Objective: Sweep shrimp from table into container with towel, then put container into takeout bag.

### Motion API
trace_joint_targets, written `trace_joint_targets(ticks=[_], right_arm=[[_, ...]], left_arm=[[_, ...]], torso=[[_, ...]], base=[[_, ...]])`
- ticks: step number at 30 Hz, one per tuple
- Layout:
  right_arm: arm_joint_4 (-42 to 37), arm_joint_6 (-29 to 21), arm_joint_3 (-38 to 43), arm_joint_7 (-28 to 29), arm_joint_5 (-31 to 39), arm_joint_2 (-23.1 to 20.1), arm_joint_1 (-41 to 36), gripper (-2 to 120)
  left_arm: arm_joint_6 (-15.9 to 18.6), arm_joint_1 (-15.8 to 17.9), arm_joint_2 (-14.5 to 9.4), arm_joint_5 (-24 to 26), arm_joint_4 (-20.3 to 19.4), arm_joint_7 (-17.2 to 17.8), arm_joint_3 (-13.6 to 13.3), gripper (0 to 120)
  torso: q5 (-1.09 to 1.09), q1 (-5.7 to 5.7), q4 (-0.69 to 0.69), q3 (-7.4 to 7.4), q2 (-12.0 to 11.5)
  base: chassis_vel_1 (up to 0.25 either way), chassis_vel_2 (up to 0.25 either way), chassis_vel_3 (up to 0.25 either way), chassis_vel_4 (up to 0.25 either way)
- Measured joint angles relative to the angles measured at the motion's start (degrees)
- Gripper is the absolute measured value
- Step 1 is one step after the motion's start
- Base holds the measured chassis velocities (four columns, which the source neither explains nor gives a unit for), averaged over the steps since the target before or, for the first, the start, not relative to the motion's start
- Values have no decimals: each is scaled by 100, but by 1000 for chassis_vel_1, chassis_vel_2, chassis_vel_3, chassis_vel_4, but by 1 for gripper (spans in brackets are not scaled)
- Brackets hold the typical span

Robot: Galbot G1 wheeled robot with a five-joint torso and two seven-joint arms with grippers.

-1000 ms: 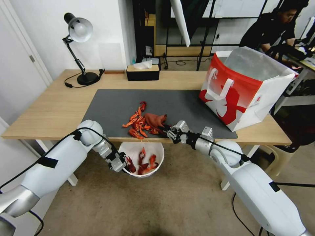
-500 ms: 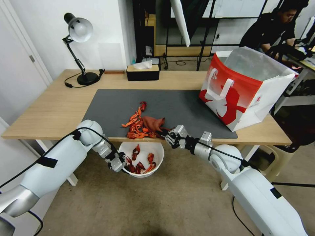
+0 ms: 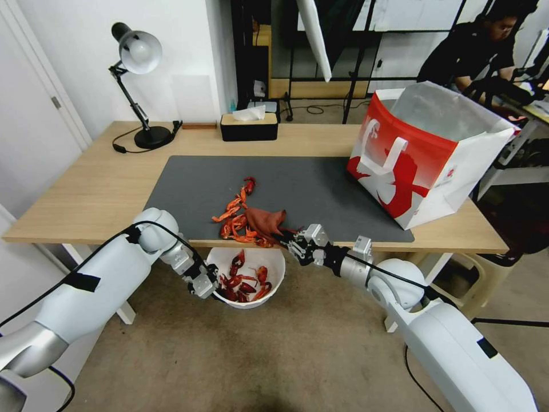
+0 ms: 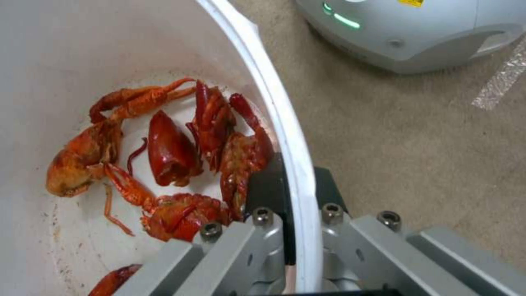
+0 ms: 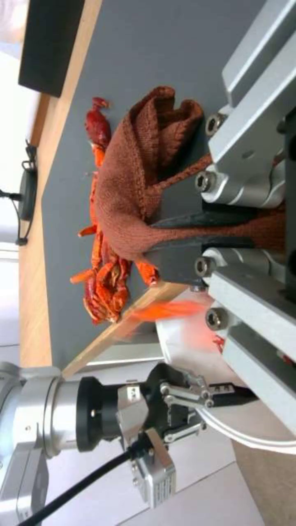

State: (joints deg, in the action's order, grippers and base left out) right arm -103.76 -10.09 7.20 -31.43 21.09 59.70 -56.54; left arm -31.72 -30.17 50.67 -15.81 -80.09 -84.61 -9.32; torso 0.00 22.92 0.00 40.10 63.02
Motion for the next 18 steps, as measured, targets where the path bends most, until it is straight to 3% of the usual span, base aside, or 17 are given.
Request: trace_joint_targets(ticks=[18], right_arm=[[-302,63,164,-26,-100,-5,-380,2]], left_arm=[[-14,-30,-19,-9,18,11,42,0]], torso=[[0,0,0,0,0]], base=[[0,0,0,0]])
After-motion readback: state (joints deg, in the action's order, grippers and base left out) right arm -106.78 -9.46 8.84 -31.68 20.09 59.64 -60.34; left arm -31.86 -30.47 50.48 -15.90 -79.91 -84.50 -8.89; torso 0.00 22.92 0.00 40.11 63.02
